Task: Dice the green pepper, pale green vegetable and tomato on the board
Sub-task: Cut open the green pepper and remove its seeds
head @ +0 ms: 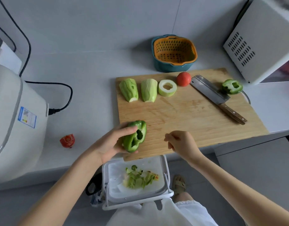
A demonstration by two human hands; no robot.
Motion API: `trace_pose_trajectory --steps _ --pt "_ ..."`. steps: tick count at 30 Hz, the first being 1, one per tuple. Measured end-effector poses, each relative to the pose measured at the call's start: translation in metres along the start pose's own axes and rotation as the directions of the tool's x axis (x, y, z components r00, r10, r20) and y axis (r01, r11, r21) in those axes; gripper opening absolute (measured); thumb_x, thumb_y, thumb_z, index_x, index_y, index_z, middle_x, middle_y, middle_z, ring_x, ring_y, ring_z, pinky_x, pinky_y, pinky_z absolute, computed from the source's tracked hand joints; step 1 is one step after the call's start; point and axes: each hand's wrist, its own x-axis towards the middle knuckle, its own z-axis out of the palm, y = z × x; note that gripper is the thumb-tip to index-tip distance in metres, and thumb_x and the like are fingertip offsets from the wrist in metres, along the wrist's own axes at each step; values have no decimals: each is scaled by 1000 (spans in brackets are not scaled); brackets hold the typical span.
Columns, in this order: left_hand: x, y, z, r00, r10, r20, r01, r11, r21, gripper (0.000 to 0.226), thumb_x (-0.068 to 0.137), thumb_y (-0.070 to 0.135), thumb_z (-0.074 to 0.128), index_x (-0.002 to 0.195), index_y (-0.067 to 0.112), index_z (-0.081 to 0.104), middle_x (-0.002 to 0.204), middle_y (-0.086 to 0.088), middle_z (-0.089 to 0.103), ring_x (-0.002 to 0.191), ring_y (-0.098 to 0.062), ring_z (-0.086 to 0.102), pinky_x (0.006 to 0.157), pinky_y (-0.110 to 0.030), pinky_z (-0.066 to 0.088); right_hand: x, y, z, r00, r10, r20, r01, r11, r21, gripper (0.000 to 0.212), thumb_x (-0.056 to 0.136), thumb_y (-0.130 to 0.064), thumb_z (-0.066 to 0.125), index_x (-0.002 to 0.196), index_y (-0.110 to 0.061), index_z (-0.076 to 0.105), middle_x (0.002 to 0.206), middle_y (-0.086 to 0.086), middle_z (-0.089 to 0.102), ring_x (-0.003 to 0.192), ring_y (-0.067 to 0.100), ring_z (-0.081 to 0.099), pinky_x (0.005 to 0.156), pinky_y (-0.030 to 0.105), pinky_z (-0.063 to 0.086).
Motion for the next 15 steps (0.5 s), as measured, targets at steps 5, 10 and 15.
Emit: trace_pose_trajectory --steps 5,10,15 --pt "54 20 64 986 155 -57 -120 911 396 51 65 48 74 112 37 60 113 8 61 103 -12 58 84 -40 53 31 34 -77 983 127 -129 -114 988 100 28 97 -21 47 87 -10 70 59 2 65 39 -1 47 42 13 36" --pt "135 11 128 913 406 53 -289 546 786 53 79 39 72 127 32 51 123 17 48 112 -1 45 91 -18 33 68 71 -145 973 109 -201 -129 988 -89 40 96 -36 45 73 -14 69 61 5 67 50 12 55 51 26 43" --pt "220 0 172 802 574 165 -292 136 947 62 75 37 75 131 20 53 141 -2 40 129 -21 34 105 -26 24 123 120 -214 913 36 -407 -177 933 -314 32 91 -38 53 100 -10 65 93 9 68 84 30 62 61 30 40"
